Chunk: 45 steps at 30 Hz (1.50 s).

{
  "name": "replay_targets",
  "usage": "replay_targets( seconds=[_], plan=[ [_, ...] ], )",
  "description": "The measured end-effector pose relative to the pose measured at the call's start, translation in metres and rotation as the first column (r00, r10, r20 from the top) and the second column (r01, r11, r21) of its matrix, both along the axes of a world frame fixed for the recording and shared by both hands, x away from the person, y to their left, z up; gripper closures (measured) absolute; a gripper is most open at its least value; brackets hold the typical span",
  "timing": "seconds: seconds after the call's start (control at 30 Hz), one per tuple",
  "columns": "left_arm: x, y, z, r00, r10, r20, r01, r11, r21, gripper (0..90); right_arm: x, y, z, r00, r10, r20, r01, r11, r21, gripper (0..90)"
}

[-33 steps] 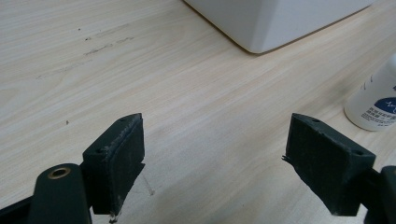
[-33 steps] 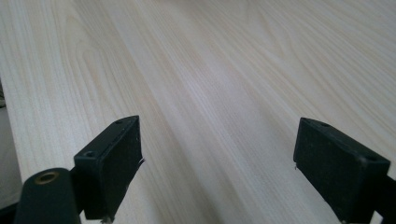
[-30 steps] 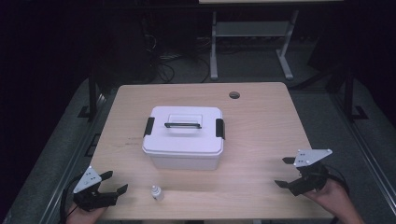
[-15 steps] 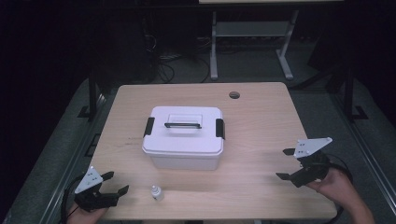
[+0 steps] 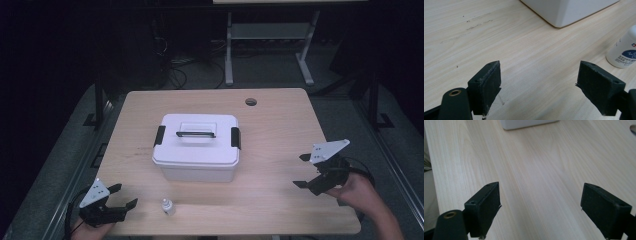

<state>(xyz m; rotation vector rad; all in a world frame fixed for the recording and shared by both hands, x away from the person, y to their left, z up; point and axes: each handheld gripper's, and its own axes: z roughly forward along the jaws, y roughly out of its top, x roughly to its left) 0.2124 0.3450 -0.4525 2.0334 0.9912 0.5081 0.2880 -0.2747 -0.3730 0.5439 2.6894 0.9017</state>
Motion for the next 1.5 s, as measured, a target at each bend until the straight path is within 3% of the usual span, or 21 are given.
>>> replay_targets(
  seconds=[0.23, 0.73, 1.03, 1.27, 1.4, 1.5],
  plan=[
    [0.0, 0.001, 0.0, 1.0, 0.0, -0.002, 0.0, 1.0, -0.002, 19.0, 0.013, 0.02, 0.022, 0.9989, 0.047, 0.001, -0.047, 0.9982, -0.038, 15.6],
    [-0.002, 0.002, 0.0, 1.0, 0.0, -0.001, 0.0, 1.0, -0.002, 19.1, 0.029, 0.052, 0.052, 0.9932, 0.116, 0.003, -0.116, 0.9919, -0.053, 16.0],
    [-0.002, 0.003, 0.0, 1.0, 0.001, 0.0, -0.001, 1.0, -0.004, 19.1, 0.042, 0.08, 0.072, 0.9828, 0.184, 0.007, -0.183, 0.9797, -0.082, 16.0],
    [-0.003, 0.005, 0.0, 1.0, 0.003, -0.003, -0.003, 1.0, -0.007, 19.1, 0.052, 0.099, 0.084, 0.9799, 0.199, 0.013, -0.198, 0.9782, -0.064, 14.3],
    [-0.003, 0.006, 0.0, 1.0, 0.007, -0.001, -0.007, 0.9999, -0.008, 19.1, 0.057, 0.109, 0.088, 0.9806, 0.195, 0.012, -0.194, 0.9775, -0.083, 14.3],
    [-0.004, 0.006, 0.0, 0.9999, 0.01, 0.002, -0.01, 0.9999, -0.009, 19.1, 0.06, 0.121, 0.093, 0.9717, 0.235, 0.027, -0.232, 0.969, -0.087, 14.3]
  ],
)
